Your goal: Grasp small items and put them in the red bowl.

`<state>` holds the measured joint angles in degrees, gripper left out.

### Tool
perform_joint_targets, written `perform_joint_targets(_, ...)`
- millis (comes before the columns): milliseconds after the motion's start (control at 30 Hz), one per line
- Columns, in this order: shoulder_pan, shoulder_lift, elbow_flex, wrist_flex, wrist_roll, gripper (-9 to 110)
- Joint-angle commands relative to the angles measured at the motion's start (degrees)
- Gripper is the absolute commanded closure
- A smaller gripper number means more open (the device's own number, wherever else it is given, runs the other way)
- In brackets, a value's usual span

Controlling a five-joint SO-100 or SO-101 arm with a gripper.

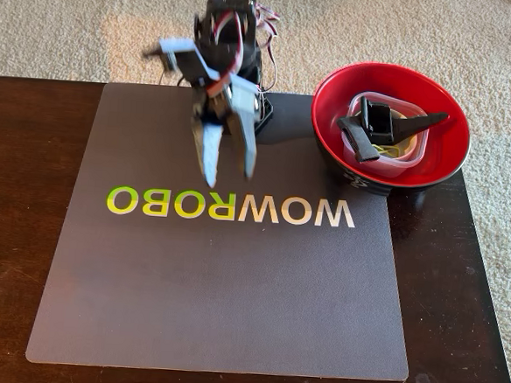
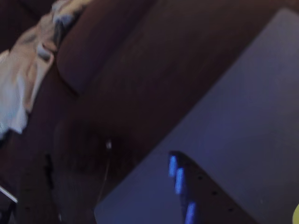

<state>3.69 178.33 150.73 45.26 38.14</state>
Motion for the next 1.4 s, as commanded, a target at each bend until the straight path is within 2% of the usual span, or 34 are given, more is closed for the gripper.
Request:
perform_joint_targets(0,0.09,-18.63,-27.60,8.79,0.35,67)
perform_joint_targets(167,-17.84,-34.72,-61.17,30.85,4.22,67)
perform_joint_targets(300,-39.73,-34.72,-71.46,41.66,4.57,68)
perform_joint_targets(433,-55.81,-36.83,-71.54,44.21,2.29,68)
perform_joint_targets(667,-74.09,-33.84,-53.88,40.52,-4.04,68)
perform_joint_targets(733,-75.94,-37.35,-52.65,40.25,-6.15,68)
perform_joint_targets(833,-71.28,-42.10,-57.48,40.17,-7.38,67)
perform_joint_targets(900,-63.11,-47.37,-67.85,39.29,-9.05,67)
perform_joint_targets(1000,-45.97,-64.60,-93.52,39.20,-15.29,68)
perform_joint_targets(1100,-32.08,-90.44,-132.36,49.39,-21.01,67)
perform_joint_targets(1133,-28.74,-94.48,-137.37,49.92,-21.09,67)
perform_joint_targets(1367,-12.30,-102.04,-132.10,52.38,-21.36,67)
